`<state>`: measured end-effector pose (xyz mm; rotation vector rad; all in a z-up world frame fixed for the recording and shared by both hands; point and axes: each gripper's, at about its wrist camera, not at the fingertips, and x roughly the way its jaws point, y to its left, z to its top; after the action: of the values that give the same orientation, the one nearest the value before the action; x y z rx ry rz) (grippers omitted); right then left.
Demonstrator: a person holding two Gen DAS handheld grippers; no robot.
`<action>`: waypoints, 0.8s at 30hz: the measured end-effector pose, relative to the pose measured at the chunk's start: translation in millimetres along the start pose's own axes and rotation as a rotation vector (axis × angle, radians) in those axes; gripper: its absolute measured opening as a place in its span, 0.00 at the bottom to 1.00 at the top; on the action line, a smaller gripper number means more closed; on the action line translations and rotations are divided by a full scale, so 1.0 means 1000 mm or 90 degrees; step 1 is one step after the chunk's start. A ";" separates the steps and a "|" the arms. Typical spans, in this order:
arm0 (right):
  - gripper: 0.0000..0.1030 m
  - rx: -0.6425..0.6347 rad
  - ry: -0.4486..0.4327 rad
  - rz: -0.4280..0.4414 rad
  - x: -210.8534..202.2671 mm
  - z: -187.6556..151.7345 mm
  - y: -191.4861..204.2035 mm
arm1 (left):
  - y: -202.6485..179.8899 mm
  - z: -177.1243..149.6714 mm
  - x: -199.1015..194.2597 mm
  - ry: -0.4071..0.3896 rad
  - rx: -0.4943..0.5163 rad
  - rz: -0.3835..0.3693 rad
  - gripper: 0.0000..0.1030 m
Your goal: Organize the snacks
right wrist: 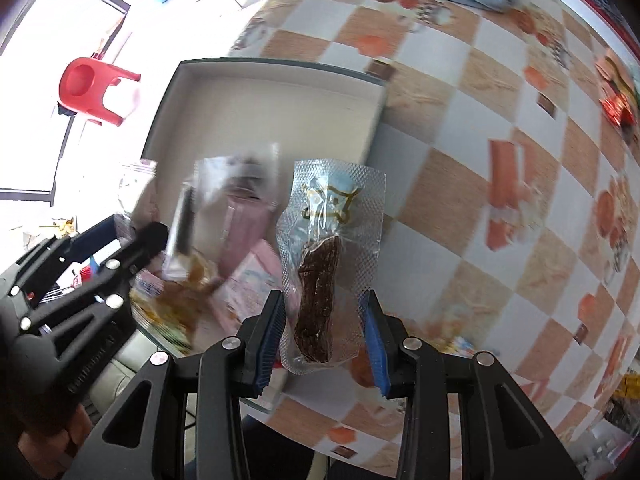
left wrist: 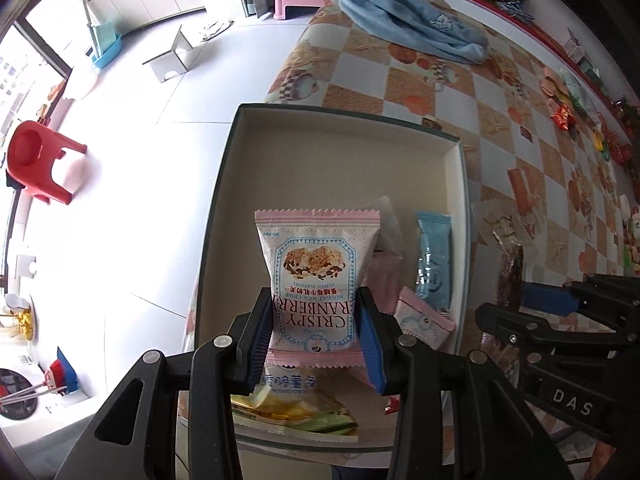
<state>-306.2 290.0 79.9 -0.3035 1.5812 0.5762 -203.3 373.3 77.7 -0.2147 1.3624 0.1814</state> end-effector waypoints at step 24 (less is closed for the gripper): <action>0.78 0.018 0.018 0.005 0.019 0.025 0.015 | 0.022 -0.009 0.013 0.031 -0.034 0.050 1.00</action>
<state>-294.6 318.6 63.4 -0.2857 1.6170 0.5581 -215.1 392.1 61.6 -0.2124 1.4156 0.2803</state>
